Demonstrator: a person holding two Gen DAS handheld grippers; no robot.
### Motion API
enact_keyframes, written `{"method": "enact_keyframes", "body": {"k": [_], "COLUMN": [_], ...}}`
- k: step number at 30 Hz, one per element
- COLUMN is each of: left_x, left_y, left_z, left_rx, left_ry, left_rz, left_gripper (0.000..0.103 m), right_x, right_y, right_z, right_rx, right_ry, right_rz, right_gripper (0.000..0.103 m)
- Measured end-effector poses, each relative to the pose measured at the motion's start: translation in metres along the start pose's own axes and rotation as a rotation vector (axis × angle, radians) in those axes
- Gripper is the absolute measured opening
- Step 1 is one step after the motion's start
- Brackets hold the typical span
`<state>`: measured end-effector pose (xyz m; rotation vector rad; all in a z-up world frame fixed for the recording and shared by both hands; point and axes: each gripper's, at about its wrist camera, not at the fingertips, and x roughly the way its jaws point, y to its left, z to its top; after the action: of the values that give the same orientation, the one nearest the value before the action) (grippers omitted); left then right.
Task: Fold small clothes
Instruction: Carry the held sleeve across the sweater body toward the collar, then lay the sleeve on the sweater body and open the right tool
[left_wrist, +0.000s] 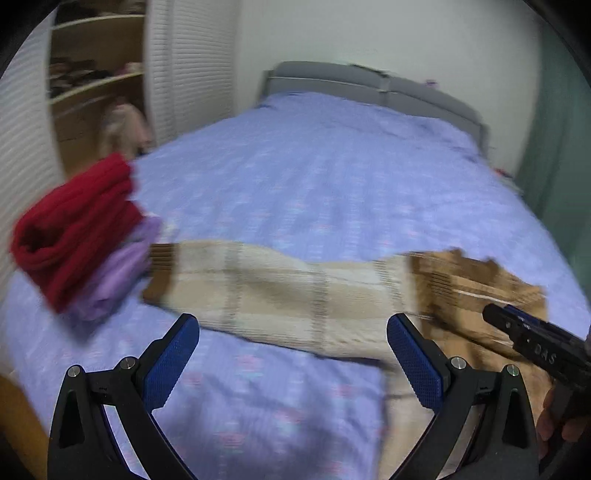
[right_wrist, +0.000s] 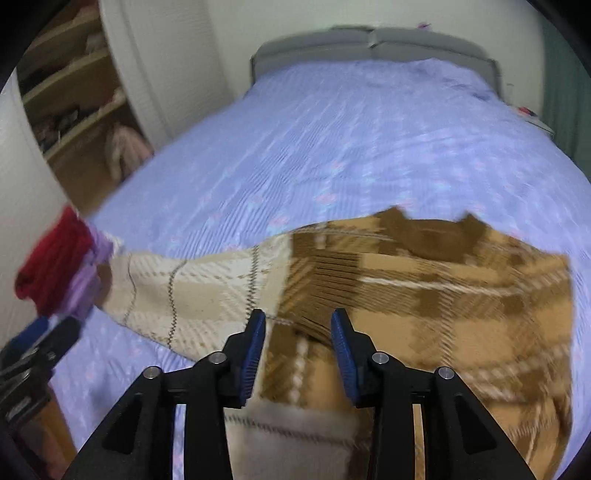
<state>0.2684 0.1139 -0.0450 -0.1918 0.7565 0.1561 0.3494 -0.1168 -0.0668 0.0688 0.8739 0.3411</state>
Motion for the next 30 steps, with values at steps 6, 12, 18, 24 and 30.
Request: {"method": "enact_keyframes", "body": {"k": [6, 12, 18, 24, 30], "left_x": [0.026, 0.076, 0.123, 0.145, 0.155], "left_y": [-0.056, -0.116, -0.124, -0.135, -0.147], "left_z": [-0.006, -0.017, -0.021, -0.02, -0.014], "left_rx": [0.001, 0.022, -0.053, -0.102, -0.123], "left_ry": [0.096, 0.179, 0.263, 0.282, 0.322], "left_rz": [-0.246, -0.323, -0.318, -0.304, -0.355], "left_gripper": [0.103, 0.094, 0.082, 0.068, 0.02], "right_x": [-0.066, -0.082, -0.072, -0.054, -0.038], "right_y": [-0.08, -0.153, -0.189, -0.204, -0.205], "right_z": [-0.04, -0.065, -0.079, -0.084, -0.079], "right_rx": [0.049, 0.087, 0.135, 0.147, 0.103], "right_ry": [-0.07, -0.023, -0.01, 0.009, 0.018], "right_rz": [-0.238, -0.365, -0.36, -0.344, -0.347], "right_gripper": [0.057, 0.057, 0.057, 0.057, 0.057]}}
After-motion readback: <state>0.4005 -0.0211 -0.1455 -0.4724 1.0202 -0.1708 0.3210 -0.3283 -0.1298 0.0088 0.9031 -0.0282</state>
